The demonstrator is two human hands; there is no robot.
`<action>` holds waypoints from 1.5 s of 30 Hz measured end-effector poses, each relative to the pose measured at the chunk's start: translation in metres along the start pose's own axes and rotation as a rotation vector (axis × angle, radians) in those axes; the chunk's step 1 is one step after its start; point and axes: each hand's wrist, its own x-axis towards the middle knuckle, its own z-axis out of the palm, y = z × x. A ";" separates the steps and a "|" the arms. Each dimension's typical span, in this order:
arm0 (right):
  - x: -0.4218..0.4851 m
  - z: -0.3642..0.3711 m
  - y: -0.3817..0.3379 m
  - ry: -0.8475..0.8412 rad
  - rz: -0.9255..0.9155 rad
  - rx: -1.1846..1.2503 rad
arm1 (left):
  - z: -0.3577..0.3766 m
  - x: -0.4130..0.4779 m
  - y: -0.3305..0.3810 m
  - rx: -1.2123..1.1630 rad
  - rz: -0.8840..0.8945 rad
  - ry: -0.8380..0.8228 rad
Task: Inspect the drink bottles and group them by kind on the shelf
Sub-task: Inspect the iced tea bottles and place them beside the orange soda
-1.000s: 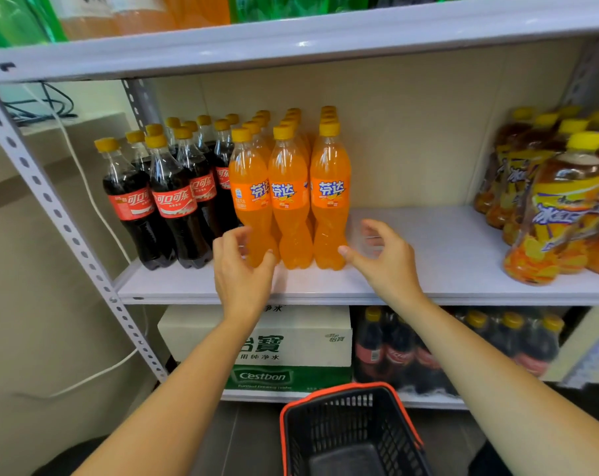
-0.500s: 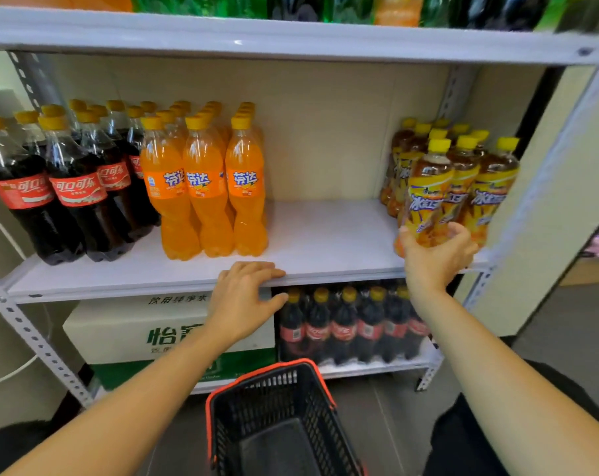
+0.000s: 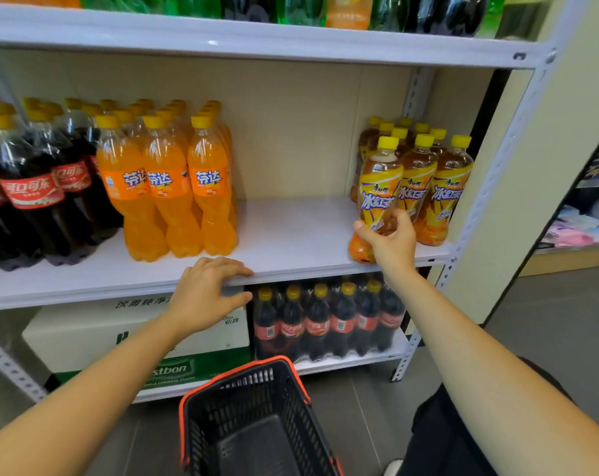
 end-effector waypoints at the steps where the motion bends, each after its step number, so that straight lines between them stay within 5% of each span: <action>1: -0.009 0.001 -0.004 -0.057 0.024 0.055 | -0.004 0.002 0.000 -0.062 -0.010 -0.004; 8: -0.089 0.005 -0.028 -0.431 0.201 0.296 | -0.020 0.006 0.051 -0.707 -0.047 0.049; 14: -0.139 0.013 -0.043 -0.528 0.237 0.300 | -0.012 -0.007 0.090 -1.185 -0.046 -0.057; 22: -0.171 0.007 -0.026 -0.628 0.251 0.205 | 0.003 -0.019 0.086 -1.414 -0.215 -0.090; 28: -0.163 0.007 -0.018 -0.778 0.536 0.388 | 0.010 -0.025 0.072 -1.587 -0.265 -0.125; 32: -0.158 0.006 -0.017 -0.767 0.437 0.347 | 0.006 -0.024 0.072 -1.435 -0.309 -0.158; 38: -0.163 0.008 -0.019 -0.715 0.174 0.161 | 0.003 -0.026 0.072 -1.308 -0.289 0.019; 45: -0.145 -0.003 -0.022 -1.010 0.453 0.260 | 0.002 -0.033 0.066 -1.484 -0.208 -0.022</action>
